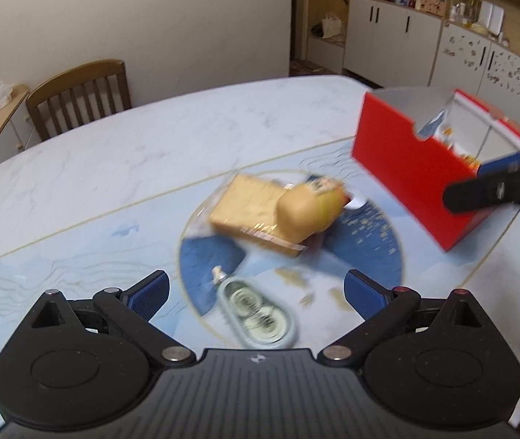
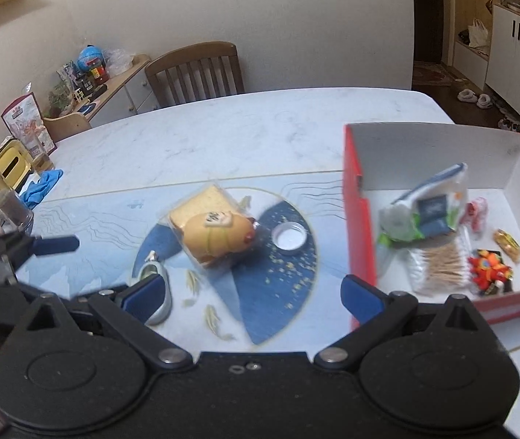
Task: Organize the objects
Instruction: 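Withdraw both tools from the box back toward the remaining items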
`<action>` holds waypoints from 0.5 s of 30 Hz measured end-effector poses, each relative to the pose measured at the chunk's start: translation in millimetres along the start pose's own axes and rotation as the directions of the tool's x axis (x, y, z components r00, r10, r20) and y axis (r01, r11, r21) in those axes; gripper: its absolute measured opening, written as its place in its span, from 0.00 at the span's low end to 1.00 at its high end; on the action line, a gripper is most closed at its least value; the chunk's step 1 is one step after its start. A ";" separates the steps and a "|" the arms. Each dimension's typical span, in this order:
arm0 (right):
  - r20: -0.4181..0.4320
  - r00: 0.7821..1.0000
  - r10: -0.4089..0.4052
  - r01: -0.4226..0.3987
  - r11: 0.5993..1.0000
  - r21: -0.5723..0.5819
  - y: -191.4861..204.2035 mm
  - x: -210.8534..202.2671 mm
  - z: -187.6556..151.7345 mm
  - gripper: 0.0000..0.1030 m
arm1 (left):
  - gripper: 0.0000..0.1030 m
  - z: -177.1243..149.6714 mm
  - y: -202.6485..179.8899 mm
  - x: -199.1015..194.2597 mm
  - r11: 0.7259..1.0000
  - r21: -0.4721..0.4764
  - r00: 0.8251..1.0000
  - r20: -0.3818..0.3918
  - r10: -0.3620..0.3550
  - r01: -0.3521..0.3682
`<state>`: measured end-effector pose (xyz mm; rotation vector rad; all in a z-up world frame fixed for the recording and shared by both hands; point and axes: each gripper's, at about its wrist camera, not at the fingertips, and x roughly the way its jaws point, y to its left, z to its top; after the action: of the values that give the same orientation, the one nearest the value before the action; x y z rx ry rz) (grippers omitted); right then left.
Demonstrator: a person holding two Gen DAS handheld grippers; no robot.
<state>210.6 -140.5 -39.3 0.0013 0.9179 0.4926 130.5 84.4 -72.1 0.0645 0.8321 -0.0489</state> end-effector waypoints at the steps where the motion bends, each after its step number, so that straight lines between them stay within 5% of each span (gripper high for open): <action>1: -0.005 1.000 0.000 0.000 1.000 0.006 2.1 4.6 2.5 0.99 | 0.99 -3.7 2.0 3.7 1.000 0.000 1.000 -0.003 0.008 -0.008; 15: -0.066 0.996 -0.054 0.053 0.999 -0.014 22.7 63.8 23.1 0.99 | 0.99 -21.3 7.5 48.3 0.999 -0.048 0.997 -0.072 0.021 -0.024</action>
<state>251.2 -89.4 -68.9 -0.0506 0.9777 0.4507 147.8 92.6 -121.9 0.0298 0.9032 -0.0051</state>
